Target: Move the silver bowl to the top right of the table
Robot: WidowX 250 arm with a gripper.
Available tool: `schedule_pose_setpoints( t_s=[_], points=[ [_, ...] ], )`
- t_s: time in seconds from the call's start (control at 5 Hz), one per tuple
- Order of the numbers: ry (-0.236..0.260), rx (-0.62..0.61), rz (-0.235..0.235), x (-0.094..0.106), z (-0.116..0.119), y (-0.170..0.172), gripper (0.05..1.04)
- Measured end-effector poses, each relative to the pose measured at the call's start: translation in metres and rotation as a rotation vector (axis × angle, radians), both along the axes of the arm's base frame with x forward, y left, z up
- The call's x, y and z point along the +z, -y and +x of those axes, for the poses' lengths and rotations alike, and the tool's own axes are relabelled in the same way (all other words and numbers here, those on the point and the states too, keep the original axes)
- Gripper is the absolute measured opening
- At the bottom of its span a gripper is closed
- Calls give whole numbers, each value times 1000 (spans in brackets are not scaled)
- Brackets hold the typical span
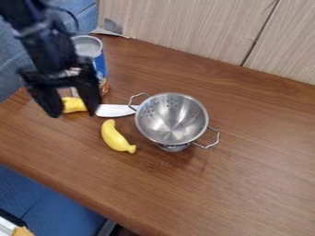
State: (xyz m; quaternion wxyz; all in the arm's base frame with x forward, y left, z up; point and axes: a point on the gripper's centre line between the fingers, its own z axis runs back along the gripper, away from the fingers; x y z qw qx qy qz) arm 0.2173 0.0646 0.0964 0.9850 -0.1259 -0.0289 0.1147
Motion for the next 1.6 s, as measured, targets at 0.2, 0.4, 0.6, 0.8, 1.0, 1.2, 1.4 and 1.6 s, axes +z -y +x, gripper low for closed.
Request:
schedule_pose_setpoints(
  t_s=[0.2,0.4,0.6,0.8,1.0,1.2,1.4,1.6],
  points=[
    [26,-29,-24,-9,4,18,1000],
    [38,-38,-29,-16,9,33,1000],
    [52,-45,-30,-18,15,51,1000],
    [41,-57,-35,-26,20,67,1000],
    [38,-23,-24,-34,30,72,1000],
    [46,30,-3,-45,40,67,1000],
    [51,78,5,-52,50,61,1000],
    [57,125,-1,-57,62,56,948]
  ],
)
